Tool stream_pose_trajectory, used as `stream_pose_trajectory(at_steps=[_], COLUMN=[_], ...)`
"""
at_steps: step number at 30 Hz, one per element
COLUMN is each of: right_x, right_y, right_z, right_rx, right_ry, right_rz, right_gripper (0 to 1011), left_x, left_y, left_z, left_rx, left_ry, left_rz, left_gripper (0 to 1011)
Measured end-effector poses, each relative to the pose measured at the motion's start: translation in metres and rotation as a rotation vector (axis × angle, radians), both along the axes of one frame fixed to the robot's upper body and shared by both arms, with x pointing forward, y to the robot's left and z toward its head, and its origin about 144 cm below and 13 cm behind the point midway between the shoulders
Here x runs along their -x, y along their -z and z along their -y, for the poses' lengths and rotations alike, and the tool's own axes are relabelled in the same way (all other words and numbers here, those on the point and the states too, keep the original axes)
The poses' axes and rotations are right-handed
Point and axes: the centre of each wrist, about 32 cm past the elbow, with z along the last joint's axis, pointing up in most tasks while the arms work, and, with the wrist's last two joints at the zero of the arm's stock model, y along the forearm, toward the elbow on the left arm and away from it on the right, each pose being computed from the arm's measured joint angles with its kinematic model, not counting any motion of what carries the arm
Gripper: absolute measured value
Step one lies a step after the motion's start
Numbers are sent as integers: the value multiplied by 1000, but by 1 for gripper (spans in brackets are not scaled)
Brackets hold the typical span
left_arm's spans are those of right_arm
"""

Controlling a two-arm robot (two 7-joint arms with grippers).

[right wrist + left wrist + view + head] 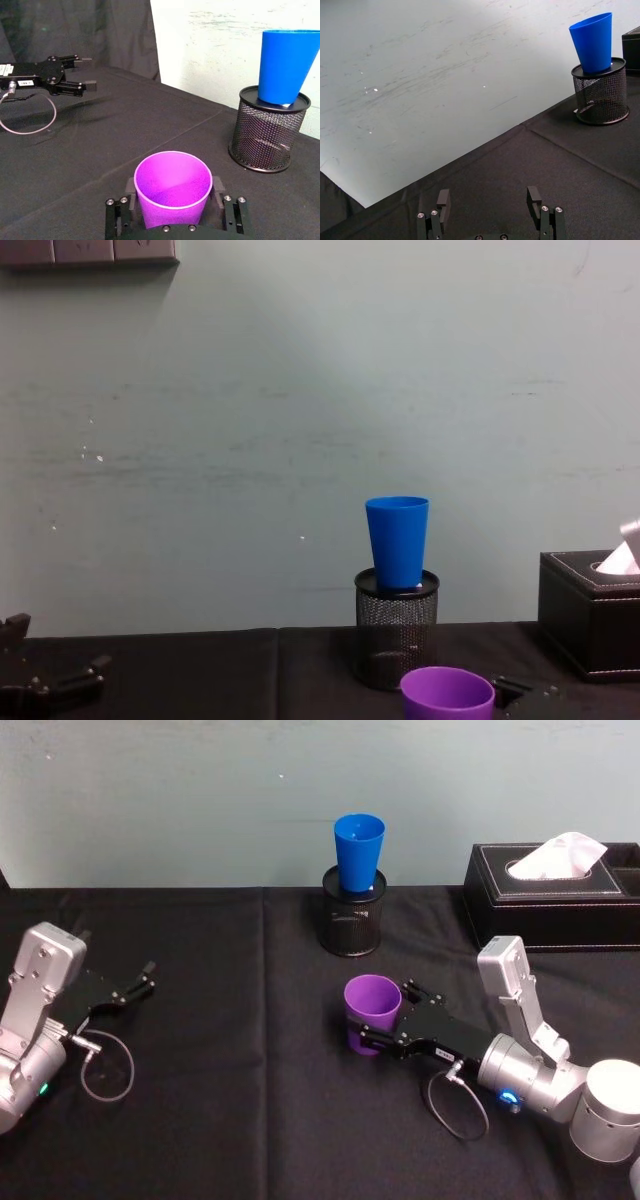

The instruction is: Pick up one cup with a gripper and tap it against the other cup.

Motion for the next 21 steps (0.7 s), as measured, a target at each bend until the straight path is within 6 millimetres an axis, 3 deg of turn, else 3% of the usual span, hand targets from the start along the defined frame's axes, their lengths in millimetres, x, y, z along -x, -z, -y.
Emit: stream_pose_trajectory(at_steps=[8,21], right_x=[0,1], right_y=[0,-9], right_z=[0,1], right_rx=[0,-3], right_ry=[2,0], right_rz=[2,11], right_gripper=[762,718], left_x=[0,0], left_y=[0,0], left_z=[0,0], left_rx=[0,0], left_ry=[0,0], left_rz=[0,0], left_gripper=[1000,1000])
